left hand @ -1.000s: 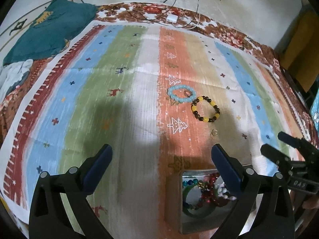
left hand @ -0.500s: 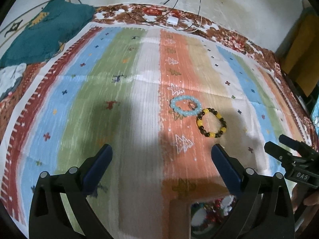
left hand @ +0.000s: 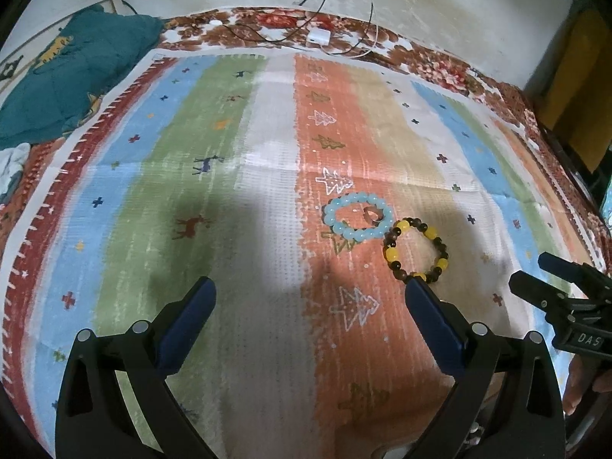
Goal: Organize jewelry
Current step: 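Move both tools toward the light-blue and yellow-black bracelets, then grasp the light-blue bead bracelet with the left tool while the right tool grasps the yellow-black bracelet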
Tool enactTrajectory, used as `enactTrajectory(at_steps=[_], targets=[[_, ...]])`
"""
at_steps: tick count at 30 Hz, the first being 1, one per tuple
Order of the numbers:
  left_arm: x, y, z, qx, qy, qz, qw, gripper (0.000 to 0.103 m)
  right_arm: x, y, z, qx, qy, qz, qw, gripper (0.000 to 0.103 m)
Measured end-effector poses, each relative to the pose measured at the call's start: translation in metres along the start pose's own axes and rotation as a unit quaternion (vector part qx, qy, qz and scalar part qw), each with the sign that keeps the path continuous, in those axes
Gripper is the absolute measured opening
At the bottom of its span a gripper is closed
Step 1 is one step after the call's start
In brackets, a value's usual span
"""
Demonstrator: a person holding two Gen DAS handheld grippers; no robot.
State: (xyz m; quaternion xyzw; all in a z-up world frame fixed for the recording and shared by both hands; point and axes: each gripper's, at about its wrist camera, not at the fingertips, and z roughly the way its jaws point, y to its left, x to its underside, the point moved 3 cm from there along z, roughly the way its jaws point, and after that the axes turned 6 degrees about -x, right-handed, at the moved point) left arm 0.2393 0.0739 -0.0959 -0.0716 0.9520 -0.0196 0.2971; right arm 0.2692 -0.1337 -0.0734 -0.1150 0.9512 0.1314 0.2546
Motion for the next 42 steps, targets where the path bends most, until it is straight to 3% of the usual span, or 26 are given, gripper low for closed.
enactTrajectory(at_steps=[17, 29, 36, 42], targets=[[-0.016, 0.001, 0.033, 0.011, 0.012, -0.008, 0.9998, 0.097, -0.01, -0.001, 0.029, -0.004, 0.01, 0.003, 1.0, 0.094], [-0.032, -0.009, 0.062, -0.023, 0.014, 0.025, 0.9993, 0.097, -0.017, -0.009, 0.062, -0.003, 0.021, 0.019, 1.0, 0.094], [-0.043, -0.009, 0.081, -0.032, 0.022, 0.013, 0.9992, 0.097, -0.021, -0.009, 0.075, 0.002, 0.029, 0.017, 0.999, 0.094], [-0.044, -0.012, 0.094, -0.046, 0.032, 0.027, 0.9981, 0.097, -0.021, -0.01, 0.088, 0.029, 0.035, -0.001, 0.999, 0.094]])
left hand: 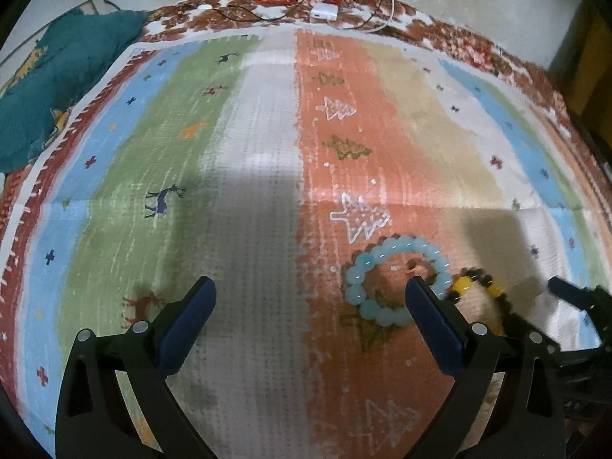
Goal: Organize jewelry
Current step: 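Grasp the light-blue bead bracelet with the left tool while the right tool grasps the yellow-black bracelet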
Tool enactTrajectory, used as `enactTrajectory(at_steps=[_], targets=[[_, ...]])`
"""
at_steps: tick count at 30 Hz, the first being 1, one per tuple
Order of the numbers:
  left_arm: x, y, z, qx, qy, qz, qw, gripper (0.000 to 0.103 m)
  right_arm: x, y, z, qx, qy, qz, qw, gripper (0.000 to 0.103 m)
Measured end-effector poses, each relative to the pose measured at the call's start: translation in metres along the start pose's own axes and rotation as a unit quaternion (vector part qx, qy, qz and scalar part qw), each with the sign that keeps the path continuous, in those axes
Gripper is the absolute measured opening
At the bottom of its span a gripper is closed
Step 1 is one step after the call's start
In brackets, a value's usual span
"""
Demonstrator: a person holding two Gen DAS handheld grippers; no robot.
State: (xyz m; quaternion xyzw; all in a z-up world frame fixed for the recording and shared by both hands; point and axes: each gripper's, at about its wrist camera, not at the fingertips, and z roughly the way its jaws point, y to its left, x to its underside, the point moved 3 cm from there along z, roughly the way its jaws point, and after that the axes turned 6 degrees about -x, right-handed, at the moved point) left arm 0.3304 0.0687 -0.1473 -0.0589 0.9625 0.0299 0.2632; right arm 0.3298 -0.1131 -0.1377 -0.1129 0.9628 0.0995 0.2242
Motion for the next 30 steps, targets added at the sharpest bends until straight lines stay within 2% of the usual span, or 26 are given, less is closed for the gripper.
enactTrajectory(at_steps=[2, 6, 10, 13, 15, 16, 18, 19, 21, 23, 30], targets=[[0.004, 0.003, 0.008, -0.011, 0.013, 0.0, 0.9999, 0.097, 0.0, -0.001, 0.005, 0.011, 0.004, -0.006, 1.0, 0.094], [0.007, 0.008, 0.011, -0.002, 0.02, 0.003, 0.9998, 0.097, 0.003, 0.0, 0.012, 0.022, 0.013, -0.014, 1.0, 0.094], [0.008, 0.017, 0.011, 0.009, 0.04, -0.01, 0.9991, 0.09, 0.006, -0.004, 0.012, 0.017, 0.027, -0.005, 0.999, 0.09], [0.009, 0.023, 0.01, 0.011, 0.046, -0.015, 0.9988, 0.079, 0.006, -0.009, 0.009, 0.018, 0.031, 0.004, 0.999, 0.077], [0.01, 0.027, 0.009, 0.008, 0.05, -0.016, 0.9986, 0.067, 0.006, -0.012, 0.008, 0.016, 0.032, 0.01, 0.999, 0.06], [0.011, 0.03, 0.009, 0.003, 0.053, -0.016, 0.9984, 0.062, 0.006, -0.012, 0.007, 0.014, 0.033, 0.009, 0.999, 0.055], [0.013, 0.035, 0.008, -0.005, 0.056, -0.014, 0.9983, 0.043, 0.006, -0.011, 0.007, 0.011, 0.036, 0.004, 0.999, 0.035], [0.013, 0.037, 0.008, -0.007, 0.057, -0.013, 0.9983, 0.038, 0.007, -0.009, 0.006, 0.005, 0.039, 0.0, 0.999, 0.03], [0.015, 0.043, 0.007, -0.006, 0.06, -0.012, 0.9981, 0.017, 0.007, -0.006, 0.006, -0.004, 0.043, -0.005, 0.999, 0.016], [0.017, 0.047, 0.006, 0.003, 0.065, -0.015, 0.9978, 0.011, 0.008, -0.003, 0.006, -0.009, 0.047, -0.011, 0.999, 0.013], [0.026, 0.047, -0.007, 0.027, 0.073, -0.022, 0.9967, 0.011, 0.012, 0.004, -0.002, -0.038, 0.049, -0.01, 0.998, 0.013]])
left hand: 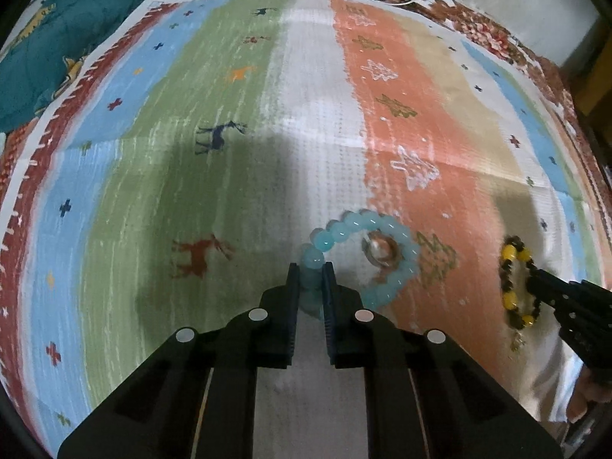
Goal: Organize jewelry
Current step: 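Grasp the light-blue bead bracelet with the left tool while the right tool grasps the yellow-black bracelet, then carry the light-blue and yellow-black bracelets in both tools over the tin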
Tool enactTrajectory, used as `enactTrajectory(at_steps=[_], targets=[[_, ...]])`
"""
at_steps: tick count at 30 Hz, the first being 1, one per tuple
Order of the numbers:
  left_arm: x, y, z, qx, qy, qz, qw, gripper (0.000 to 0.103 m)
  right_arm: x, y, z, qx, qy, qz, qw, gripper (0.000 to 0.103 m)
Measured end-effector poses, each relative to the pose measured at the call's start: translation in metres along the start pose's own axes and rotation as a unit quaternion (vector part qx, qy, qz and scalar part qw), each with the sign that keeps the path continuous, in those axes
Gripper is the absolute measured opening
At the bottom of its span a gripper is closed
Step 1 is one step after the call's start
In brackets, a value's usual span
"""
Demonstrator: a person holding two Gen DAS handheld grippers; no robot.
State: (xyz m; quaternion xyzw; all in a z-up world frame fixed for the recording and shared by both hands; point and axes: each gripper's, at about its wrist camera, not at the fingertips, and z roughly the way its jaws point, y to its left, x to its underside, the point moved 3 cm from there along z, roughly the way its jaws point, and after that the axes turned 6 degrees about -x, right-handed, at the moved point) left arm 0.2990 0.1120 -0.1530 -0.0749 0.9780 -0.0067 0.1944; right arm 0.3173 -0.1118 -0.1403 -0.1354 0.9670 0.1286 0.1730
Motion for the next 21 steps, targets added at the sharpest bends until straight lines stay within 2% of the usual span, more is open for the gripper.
enactTrajectory(at_steps=[21], targets=[[0.016, -0.026, -0.068, 0.037, -0.039, 0.007, 0.9985, 0.011, 0.011, 0.027, -0.056, -0.014, -0.043, -0.033, 0.998, 0.013]])
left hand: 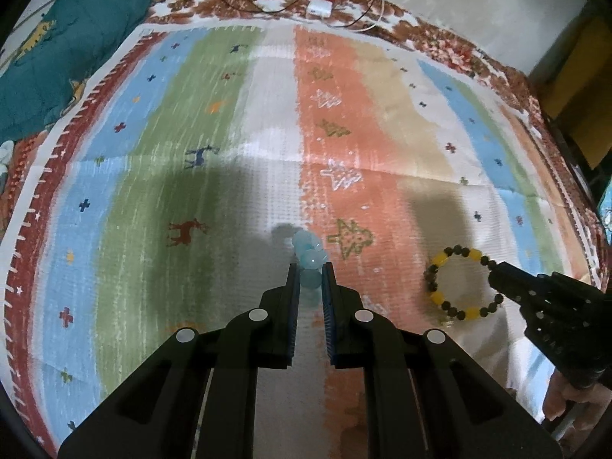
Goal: Organize jewelry
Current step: 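Carry the light-blue and yellow-black bracelets in both tools over the tin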
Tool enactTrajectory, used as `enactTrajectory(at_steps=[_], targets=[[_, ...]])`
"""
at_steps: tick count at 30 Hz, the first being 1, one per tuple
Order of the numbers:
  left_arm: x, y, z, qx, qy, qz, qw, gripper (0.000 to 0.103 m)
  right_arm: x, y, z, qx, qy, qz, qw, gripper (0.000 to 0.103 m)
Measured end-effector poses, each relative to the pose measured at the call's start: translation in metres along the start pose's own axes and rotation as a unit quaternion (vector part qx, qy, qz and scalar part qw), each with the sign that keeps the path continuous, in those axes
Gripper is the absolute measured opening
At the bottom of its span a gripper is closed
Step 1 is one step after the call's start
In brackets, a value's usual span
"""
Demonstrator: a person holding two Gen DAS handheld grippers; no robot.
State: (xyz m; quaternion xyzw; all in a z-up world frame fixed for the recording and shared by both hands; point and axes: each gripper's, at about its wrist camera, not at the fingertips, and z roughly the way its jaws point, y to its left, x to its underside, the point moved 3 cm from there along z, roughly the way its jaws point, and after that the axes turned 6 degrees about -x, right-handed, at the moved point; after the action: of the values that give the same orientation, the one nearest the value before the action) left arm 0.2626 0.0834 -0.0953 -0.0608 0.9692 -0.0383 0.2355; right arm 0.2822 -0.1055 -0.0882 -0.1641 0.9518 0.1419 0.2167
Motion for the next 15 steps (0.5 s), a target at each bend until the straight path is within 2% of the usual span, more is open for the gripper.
enactTrajectory(at_steps=[15], targets=[[0.011, -0.014, -0.024, 0.017, -0.012, 0.013, 0.9997, 0.011, 0.006, 0.011, -0.026, 0.003, -0.019, -0.016, 1.0, 0.012]])
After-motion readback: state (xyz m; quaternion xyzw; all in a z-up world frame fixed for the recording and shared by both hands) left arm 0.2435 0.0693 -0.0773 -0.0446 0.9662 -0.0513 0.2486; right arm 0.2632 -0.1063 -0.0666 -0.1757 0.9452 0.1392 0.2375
